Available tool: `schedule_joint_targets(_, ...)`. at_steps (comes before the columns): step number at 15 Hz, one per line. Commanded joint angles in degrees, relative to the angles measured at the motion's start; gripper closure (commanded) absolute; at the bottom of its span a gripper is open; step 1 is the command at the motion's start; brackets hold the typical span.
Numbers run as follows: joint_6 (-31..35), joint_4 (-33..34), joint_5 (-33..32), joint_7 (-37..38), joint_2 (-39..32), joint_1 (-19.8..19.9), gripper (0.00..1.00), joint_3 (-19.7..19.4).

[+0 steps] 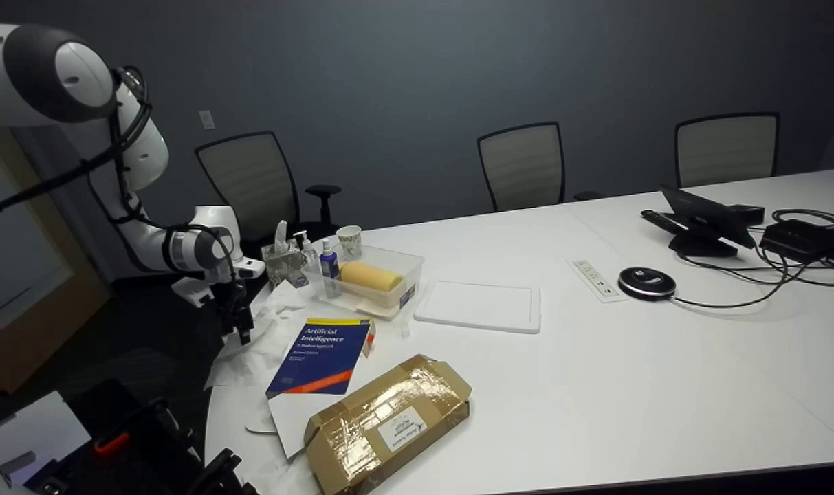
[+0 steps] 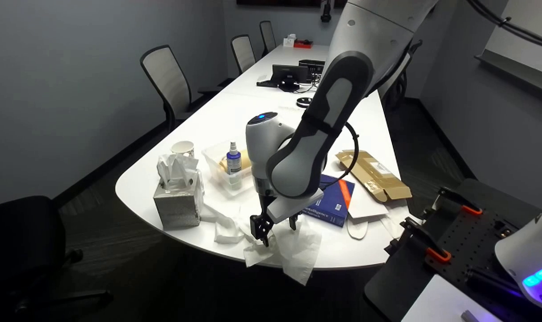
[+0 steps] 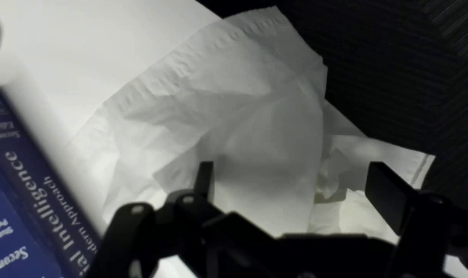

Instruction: Use the white napkin to wipe the blue book.

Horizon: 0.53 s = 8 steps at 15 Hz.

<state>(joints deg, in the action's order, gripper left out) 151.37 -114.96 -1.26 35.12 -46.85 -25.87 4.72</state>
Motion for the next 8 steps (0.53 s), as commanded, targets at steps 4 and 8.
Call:
schedule_joint_targets(4, -0.59, 9.01, 1.18, -0.93, -7.29, -1.32, 0.25, -2.02)
schedule_joint_targets(8, -1.38, 11.88, 1.51, -1.23, -9.47, -1.28, 0.49, -1.56)
